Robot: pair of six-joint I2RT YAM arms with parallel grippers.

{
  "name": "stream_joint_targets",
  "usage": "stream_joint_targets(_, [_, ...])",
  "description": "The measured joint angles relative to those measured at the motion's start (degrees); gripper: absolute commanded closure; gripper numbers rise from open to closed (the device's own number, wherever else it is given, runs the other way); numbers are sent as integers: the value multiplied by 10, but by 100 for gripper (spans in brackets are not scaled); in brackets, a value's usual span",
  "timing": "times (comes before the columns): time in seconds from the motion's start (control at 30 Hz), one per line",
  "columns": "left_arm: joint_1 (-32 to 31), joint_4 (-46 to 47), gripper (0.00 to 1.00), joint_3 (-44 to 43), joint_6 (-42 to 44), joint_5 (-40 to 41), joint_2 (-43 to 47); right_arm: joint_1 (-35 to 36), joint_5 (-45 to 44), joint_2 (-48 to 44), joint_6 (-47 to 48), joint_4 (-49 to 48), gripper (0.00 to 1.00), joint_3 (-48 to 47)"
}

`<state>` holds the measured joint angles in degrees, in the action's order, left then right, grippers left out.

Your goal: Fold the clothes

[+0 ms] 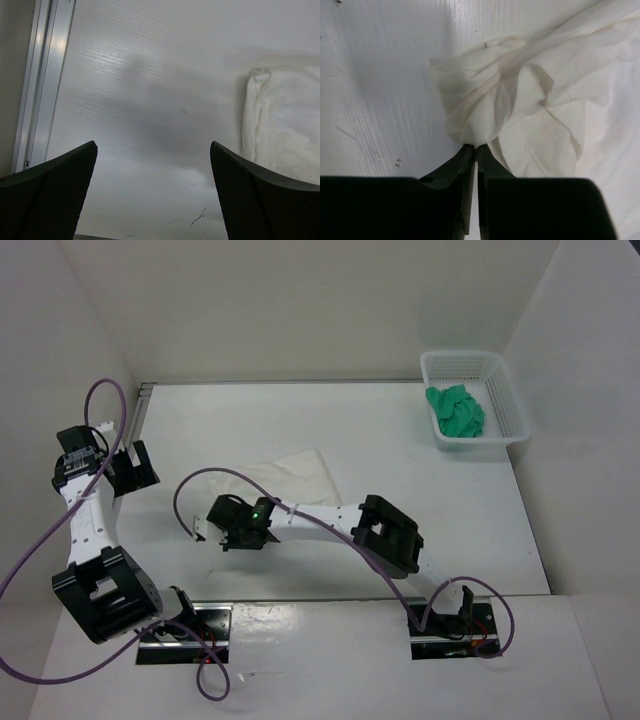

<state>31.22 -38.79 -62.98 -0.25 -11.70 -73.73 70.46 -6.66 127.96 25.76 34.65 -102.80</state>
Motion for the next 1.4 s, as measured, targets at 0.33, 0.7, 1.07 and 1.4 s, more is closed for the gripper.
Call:
stream_joint_targets(0.33, [0,0,1,5,0,-1,0,-2,11,-1,-4,5,100,-13])
stream_joint_targets(0.7, [0,0,1,5,0,-4,3,-2,64,-25,-22,27,100,-64])
stream_joint_targets(1.07, [0,0,1,5,0,-8,4,-2,156,-18,-43,56,66,-85])
stream_joint_targets(1.4, [0,-1,1,5,2,-15,4,-7,267,-12,-34,113,40,-121])
